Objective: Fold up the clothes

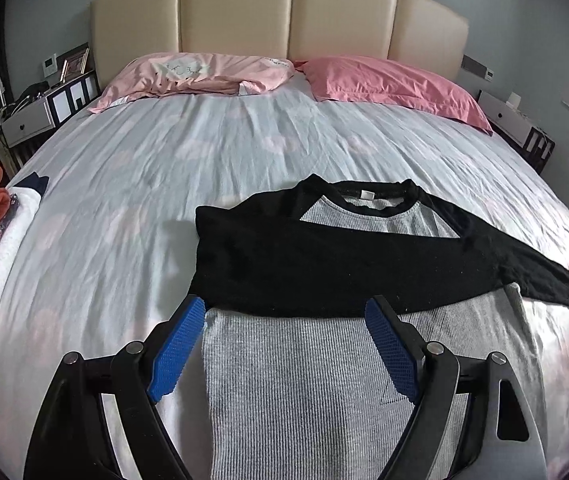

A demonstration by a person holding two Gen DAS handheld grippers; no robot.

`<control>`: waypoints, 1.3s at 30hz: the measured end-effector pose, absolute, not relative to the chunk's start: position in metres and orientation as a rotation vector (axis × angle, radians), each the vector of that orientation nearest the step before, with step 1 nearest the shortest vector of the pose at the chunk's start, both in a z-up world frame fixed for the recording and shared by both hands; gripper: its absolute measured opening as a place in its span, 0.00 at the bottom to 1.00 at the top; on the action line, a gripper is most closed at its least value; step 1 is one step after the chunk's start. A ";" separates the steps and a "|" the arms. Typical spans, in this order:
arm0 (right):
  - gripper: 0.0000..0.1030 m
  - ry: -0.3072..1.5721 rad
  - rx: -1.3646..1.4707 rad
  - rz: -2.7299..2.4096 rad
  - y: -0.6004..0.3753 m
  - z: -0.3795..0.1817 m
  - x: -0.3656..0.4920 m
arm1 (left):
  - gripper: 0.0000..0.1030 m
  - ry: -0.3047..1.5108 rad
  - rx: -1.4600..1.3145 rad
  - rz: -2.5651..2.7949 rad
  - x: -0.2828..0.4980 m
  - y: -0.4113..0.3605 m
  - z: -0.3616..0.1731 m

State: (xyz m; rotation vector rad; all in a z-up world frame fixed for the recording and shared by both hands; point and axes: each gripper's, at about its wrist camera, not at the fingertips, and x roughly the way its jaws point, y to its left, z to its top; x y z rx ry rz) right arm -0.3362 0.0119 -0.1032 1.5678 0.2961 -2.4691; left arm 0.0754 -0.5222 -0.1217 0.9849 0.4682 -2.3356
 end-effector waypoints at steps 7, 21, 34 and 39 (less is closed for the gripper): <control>0.04 0.391 1.469 -2.472 -0.053 -0.033 -0.302 | 0.81 0.487 0.928 -2.306 0.092 -0.535 -0.109; 0.04 0.614 1.174 -2.394 -0.254 0.118 -0.197 | 0.81 0.420 0.962 -2.299 0.137 -0.560 -0.100; 0.04 0.777 1.022 -2.216 -0.445 0.135 -0.090 | 0.81 0.650 0.897 -2.243 0.186 -0.603 -0.091; 0.04 0.820 1.028 -2.126 -0.499 0.109 -0.063 | 0.81 0.726 0.883 -2.222 0.194 -0.616 -0.094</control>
